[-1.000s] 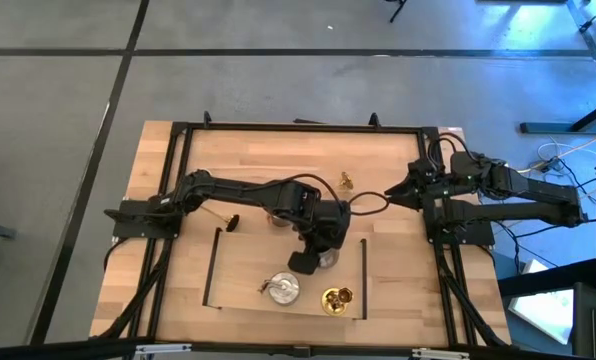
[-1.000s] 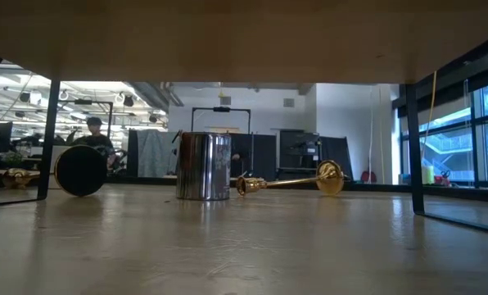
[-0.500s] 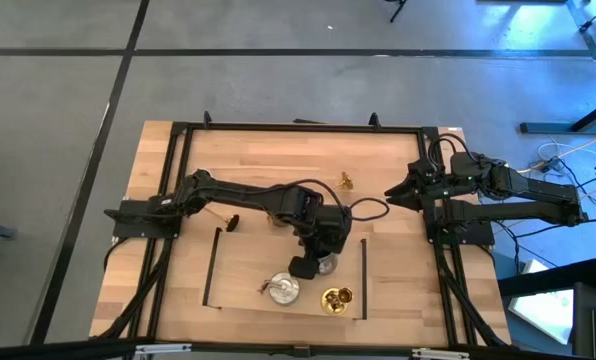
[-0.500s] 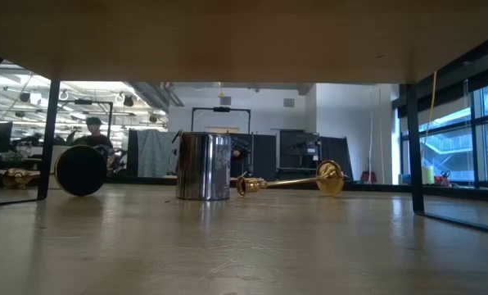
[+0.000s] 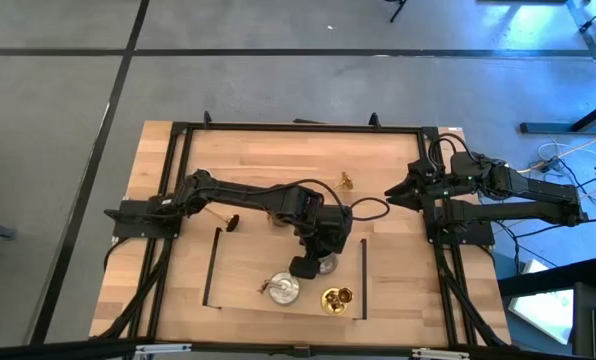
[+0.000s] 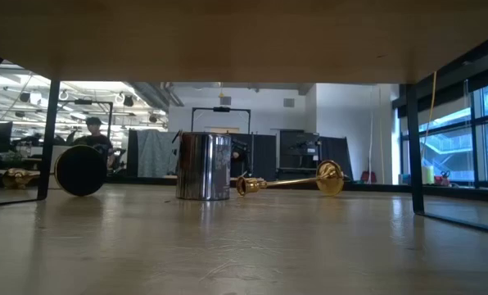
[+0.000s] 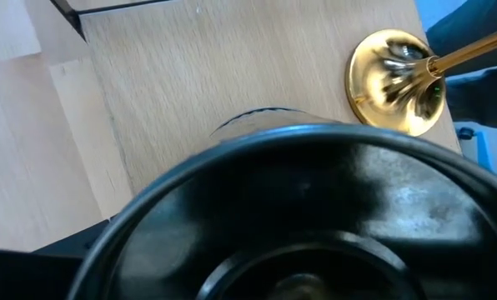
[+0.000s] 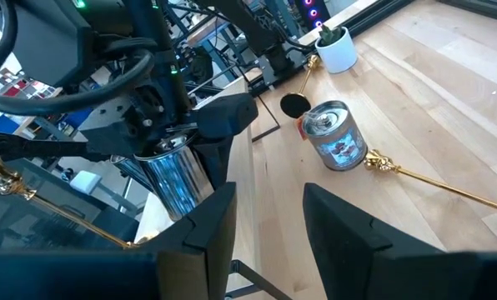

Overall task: Pick & Place candle stick holders
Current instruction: Put the top silver scented candle on the shelf

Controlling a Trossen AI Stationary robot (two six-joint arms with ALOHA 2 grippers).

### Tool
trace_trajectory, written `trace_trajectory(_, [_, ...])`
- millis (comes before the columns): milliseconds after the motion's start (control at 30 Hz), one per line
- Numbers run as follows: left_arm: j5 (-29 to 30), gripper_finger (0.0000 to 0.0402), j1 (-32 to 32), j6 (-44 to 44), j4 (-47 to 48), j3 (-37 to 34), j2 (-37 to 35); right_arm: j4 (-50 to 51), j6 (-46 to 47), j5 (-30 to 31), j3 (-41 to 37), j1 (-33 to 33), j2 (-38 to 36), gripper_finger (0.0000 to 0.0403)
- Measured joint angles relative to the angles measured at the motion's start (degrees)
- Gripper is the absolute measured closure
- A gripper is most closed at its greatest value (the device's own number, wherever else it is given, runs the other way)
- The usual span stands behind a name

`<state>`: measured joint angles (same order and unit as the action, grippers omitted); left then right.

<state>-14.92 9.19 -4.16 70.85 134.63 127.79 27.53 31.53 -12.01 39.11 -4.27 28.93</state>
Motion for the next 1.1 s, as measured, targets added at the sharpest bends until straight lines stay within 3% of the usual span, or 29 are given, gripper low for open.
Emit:
trace_trajectory(833, [3.2, 0.0029, 0.5, 3.5, 0.1, 0.0, 0.0, 0.0, 0.0, 0.0, 0.0, 0.0, 0.0, 0.0258])
trace_trajectory(1100, [0.8, 0.0028, 0.5, 4.4, 0.1, 0.0, 0.0, 0.0, 0.0, 0.0, 0.0, 0.0, 0.0, 0.0258])
